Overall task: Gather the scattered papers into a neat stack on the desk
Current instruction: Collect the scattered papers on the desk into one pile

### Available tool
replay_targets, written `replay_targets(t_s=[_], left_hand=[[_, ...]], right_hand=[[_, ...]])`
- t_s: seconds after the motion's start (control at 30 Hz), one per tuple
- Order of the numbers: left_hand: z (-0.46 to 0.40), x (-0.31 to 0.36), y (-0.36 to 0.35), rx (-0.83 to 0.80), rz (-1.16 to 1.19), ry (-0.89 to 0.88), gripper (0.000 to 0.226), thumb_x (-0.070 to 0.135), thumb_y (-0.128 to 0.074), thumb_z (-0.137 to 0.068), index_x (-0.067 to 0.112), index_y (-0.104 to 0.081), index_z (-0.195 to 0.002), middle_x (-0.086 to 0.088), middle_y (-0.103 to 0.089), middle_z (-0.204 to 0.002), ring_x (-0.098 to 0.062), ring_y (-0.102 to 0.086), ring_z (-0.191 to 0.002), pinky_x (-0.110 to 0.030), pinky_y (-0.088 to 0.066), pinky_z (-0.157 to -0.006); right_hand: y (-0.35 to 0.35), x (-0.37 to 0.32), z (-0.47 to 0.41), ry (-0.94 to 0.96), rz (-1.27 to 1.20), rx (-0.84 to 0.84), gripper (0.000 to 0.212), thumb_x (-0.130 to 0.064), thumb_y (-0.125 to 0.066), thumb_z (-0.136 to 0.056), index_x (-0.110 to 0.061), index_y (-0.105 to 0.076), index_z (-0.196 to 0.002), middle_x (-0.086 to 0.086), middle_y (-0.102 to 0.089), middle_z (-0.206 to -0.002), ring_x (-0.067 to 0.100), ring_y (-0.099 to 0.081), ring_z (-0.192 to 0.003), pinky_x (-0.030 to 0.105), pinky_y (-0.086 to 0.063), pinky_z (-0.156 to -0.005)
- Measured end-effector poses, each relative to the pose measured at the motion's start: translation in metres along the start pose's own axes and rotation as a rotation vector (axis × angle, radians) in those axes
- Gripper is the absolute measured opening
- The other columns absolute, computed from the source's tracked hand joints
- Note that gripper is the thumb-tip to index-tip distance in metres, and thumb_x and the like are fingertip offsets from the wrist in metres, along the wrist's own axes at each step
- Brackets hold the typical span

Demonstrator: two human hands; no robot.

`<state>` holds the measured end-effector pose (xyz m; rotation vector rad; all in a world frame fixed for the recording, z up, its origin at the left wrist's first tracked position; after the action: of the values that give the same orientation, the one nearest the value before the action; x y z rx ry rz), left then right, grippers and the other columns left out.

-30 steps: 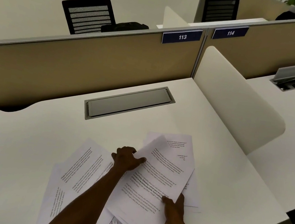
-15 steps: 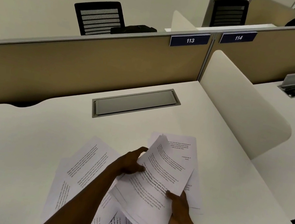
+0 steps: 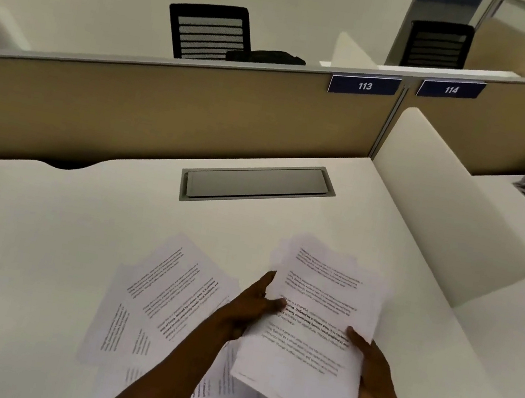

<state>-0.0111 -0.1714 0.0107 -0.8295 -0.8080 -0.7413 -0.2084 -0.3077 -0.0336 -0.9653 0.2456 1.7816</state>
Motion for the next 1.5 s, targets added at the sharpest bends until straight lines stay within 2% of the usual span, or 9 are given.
replay_targets(t_s=[0.13, 0.2, 0.33, 0.5, 0.7, 0.83, 1.03, 1.3, 1.5], left_hand=[[-0.006, -0.028, -0.025, 0.064, -0.264, 0.077, 0.067, 0.013, -0.056, -0.101, 0.026, -0.022, -0.157, 0.0, -0.038, -0.159, -0.019, -0.042, -0.143, -0.043, -0.038, -0.118], [-0.008, -0.036, -0.039, 0.057, -0.343, 0.082, 0.075, 0.022, -0.057, -0.101, 0.029, -0.011, -0.16, 0.003, -0.028, -0.163, -0.018, -0.032, -0.148, -0.042, -0.031, -0.122], [-0.015, -0.046, -0.06, 0.025, -0.461, 0.083, 0.076, 0.038, -0.063, -0.095, 0.035, -0.02, -0.157, 0.0, -0.047, -0.151, -0.019, -0.049, -0.133, -0.036, -0.051, -0.102], [-0.032, -0.023, -0.015, 0.477, -0.617, 0.026, 0.053, 0.046, -0.059, -0.096, 0.017, -0.054, -0.14, -0.008, -0.061, -0.138, -0.02, -0.06, -0.12, -0.032, -0.048, -0.105], [-0.052, -0.018, 0.015, 0.645, -0.799, 0.114, 0.06, 0.049, -0.055, -0.096, 0.016, -0.045, -0.145, -0.013, -0.046, -0.146, -0.03, -0.04, -0.137, -0.037, -0.038, -0.11], [-0.062, -0.026, 0.012, 0.662, -1.009, 0.208, 0.072, 0.055, -0.056, -0.091, 0.017, -0.036, -0.149, -0.012, -0.04, -0.145, -0.032, -0.037, -0.137, -0.045, -0.034, -0.11], [-0.072, -0.035, -0.011, 0.613, -1.234, 0.221, 0.087, 0.059, -0.056, -0.084, 0.016, -0.025, -0.154, -0.014, -0.035, -0.149, -0.035, -0.037, -0.133, -0.049, -0.025, -0.109], [-0.082, -0.031, -0.031, 0.694, -0.942, 0.204, 0.102, 0.052, -0.064, -0.084, 0.014, -0.007, -0.159, -0.014, -0.035, -0.15, -0.034, -0.039, -0.133, -0.048, -0.029, -0.11], [-0.088, -0.028, -0.03, 0.724, -0.679, 0.266, 0.099, 0.041, -0.067, -0.089, 0.013, -0.005, -0.16, -0.015, -0.025, -0.157, -0.034, -0.038, -0.141, -0.047, -0.025, -0.118]], right_hand=[[0.018, -0.02, -0.002, 0.136, 0.231, 0.043, 0.049, -0.005, -0.071, -0.084, -0.012, -0.059, -0.131, 0.011, -0.072, -0.116, 0.033, -0.069, -0.103, 0.045, -0.055, -0.089], [0.028, -0.032, -0.005, 0.173, 0.28, 0.037, 0.051, -0.004, -0.07, -0.086, -0.016, -0.056, -0.134, 0.009, -0.07, -0.119, 0.031, -0.068, -0.105, 0.043, -0.056, -0.088], [0.046, -0.052, -0.014, 0.165, 0.381, 0.013, 0.054, -0.002, -0.069, -0.087, -0.016, -0.053, -0.137, 0.014, -0.068, -0.124, 0.038, -0.067, -0.108, 0.061, -0.05, -0.096], [0.043, -0.07, -0.027, 0.181, 0.393, -0.018, 0.05, -0.005, -0.07, -0.087, -0.016, -0.055, -0.134, 0.016, -0.069, -0.121, 0.04, -0.067, -0.107, 0.064, -0.051, -0.094], [0.018, -0.077, -0.055, 0.238, 0.441, -0.037, 0.047, -0.009, -0.071, -0.087, -0.015, -0.056, -0.132, 0.013, -0.069, -0.122, 0.03, -0.069, -0.104, 0.042, -0.061, -0.08], [0.012, -0.074, -0.075, 0.334, 0.787, 0.107, 0.054, -0.016, -0.069, -0.09, -0.01, -0.049, -0.14, 0.015, -0.06, -0.134, 0.034, -0.06, -0.118, 0.049, -0.048, -0.103], [0.015, -0.061, -0.077, 0.47, 1.117, 0.363, 0.052, -0.015, -0.071, -0.086, 0.003, -0.054, -0.132, 0.028, -0.056, -0.129, 0.044, -0.049, -0.12, 0.05, -0.043, -0.101], [0.013, -0.06, -0.072, 0.52, 1.07, 0.402, 0.05, -0.021, -0.074, -0.081, 0.0, -0.058, -0.123, 0.023, -0.061, -0.122, 0.042, -0.054, -0.114, 0.047, -0.049, -0.092], [0.021, -0.067, -0.075, 0.461, 0.979, 0.41, 0.064, -0.022, -0.078, -0.079, -0.005, -0.051, -0.134, 0.022, -0.058, -0.127, 0.039, -0.056, -0.114, 0.043, -0.047, -0.094]])
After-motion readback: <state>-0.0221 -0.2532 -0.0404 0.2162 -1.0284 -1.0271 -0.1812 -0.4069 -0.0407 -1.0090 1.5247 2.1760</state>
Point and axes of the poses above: each hand's wrist, its own z-axis away from the middle knuckle, its own y-axis out of the back of the hand, x = y × z, the point moved 7 cm from there along -z, towards the middle knuckle
